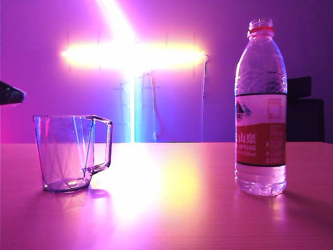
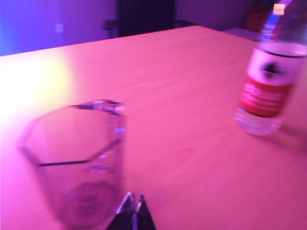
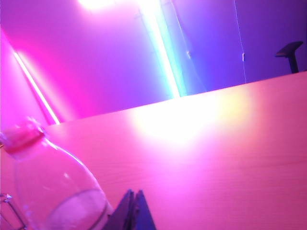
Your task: Pick up the mineral water bottle on the table and pour water into the mug until it's half full.
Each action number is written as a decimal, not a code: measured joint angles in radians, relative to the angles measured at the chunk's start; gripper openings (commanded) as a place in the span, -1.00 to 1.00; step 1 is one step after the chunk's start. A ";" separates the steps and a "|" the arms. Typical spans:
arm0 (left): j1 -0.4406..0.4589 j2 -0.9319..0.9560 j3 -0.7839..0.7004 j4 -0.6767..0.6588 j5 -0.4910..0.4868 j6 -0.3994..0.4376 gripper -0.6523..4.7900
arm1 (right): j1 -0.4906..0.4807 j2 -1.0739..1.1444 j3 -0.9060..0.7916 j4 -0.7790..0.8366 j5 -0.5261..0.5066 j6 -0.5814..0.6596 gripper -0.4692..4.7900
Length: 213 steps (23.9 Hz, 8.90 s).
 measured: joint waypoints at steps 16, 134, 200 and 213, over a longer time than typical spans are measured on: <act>-0.068 -0.023 0.000 -0.004 0.002 0.000 -0.77 | 0.362 0.175 0.037 -0.177 0.105 -0.132 1.00; 0.308 -0.071 0.000 0.009 0.001 0.000 -0.77 | 0.814 1.742 0.876 0.365 0.799 -1.688 0.10; 0.307 -0.071 0.000 0.009 0.001 0.000 -0.77 | 0.827 1.742 0.876 0.419 0.848 -1.775 0.09; 0.308 -0.071 0.000 0.009 0.001 0.000 -0.77 | 0.827 1.742 0.876 0.419 0.848 -1.770 0.08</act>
